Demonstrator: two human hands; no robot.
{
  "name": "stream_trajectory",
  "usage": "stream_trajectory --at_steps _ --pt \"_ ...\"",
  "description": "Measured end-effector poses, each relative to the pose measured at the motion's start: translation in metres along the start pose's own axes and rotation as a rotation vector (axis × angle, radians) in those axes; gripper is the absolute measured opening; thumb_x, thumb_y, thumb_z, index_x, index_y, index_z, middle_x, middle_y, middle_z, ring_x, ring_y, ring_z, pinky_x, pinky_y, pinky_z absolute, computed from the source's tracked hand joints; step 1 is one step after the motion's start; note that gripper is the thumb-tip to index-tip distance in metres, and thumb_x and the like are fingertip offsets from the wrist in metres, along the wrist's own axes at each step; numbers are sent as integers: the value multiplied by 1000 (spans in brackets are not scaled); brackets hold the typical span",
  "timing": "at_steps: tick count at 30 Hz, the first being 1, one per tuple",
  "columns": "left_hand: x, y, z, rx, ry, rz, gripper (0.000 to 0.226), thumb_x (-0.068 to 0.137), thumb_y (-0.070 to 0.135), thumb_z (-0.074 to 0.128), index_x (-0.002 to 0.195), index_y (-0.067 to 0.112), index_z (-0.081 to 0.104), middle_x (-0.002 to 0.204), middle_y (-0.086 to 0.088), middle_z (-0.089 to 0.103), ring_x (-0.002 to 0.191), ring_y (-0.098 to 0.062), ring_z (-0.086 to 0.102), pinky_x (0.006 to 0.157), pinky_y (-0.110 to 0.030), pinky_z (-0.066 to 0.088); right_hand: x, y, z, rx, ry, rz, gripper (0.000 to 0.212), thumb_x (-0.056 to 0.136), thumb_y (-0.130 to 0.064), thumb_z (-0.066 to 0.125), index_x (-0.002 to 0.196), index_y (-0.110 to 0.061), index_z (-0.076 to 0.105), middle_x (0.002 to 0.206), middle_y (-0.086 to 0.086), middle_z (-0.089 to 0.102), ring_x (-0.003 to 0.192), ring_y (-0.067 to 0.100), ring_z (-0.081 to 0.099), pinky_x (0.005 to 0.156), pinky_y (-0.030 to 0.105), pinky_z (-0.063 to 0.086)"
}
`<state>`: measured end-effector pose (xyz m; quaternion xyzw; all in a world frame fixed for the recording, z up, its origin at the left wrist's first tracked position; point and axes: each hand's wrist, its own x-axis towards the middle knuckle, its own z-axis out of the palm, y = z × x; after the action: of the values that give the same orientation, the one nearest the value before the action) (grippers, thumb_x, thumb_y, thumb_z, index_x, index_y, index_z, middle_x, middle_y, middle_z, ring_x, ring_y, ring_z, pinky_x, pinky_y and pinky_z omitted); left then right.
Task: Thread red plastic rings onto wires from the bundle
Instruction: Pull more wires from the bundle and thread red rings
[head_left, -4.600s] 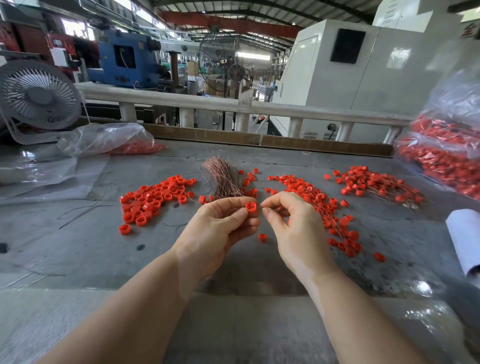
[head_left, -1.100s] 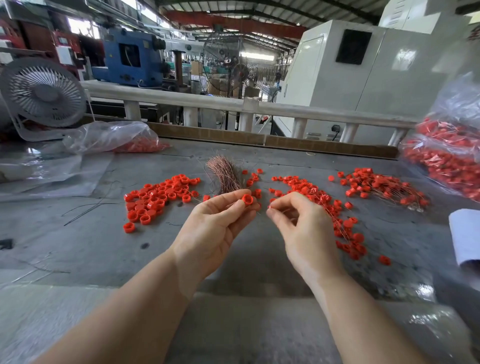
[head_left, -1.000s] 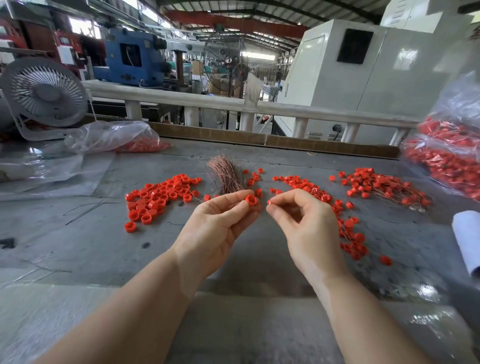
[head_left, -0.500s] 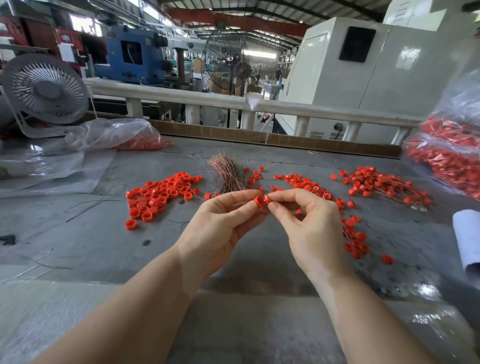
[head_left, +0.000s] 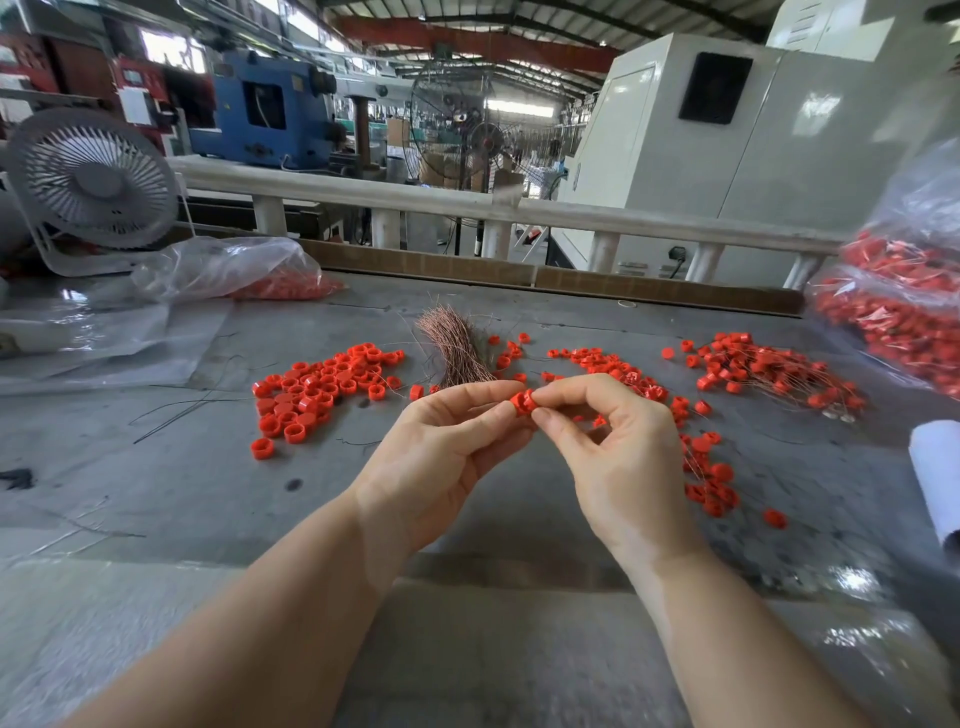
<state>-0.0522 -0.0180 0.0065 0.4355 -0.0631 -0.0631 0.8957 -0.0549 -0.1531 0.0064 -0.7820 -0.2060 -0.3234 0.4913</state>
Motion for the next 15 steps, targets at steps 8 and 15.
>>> stream_trajectory --at_steps 8,15 --pt "0 0 1 77 12 42 15 77 -3 56 87 0 66 78 -11 72 71 -13 69 66 -19 56 1 0 0 -28 -14 -39 15 76 1 71 78 -14 70 80 -6 67 80 4 61 71 9 44" --pt "0 -1 0 146 18 98 20 65 5 63 85 2 67 76 -8 72 71 -12 68 67 -19 56 1 1 1 -30 -8 -52 17 74 4 72 76 -13 70 78 -8 66 81 3 62 73 8 44"
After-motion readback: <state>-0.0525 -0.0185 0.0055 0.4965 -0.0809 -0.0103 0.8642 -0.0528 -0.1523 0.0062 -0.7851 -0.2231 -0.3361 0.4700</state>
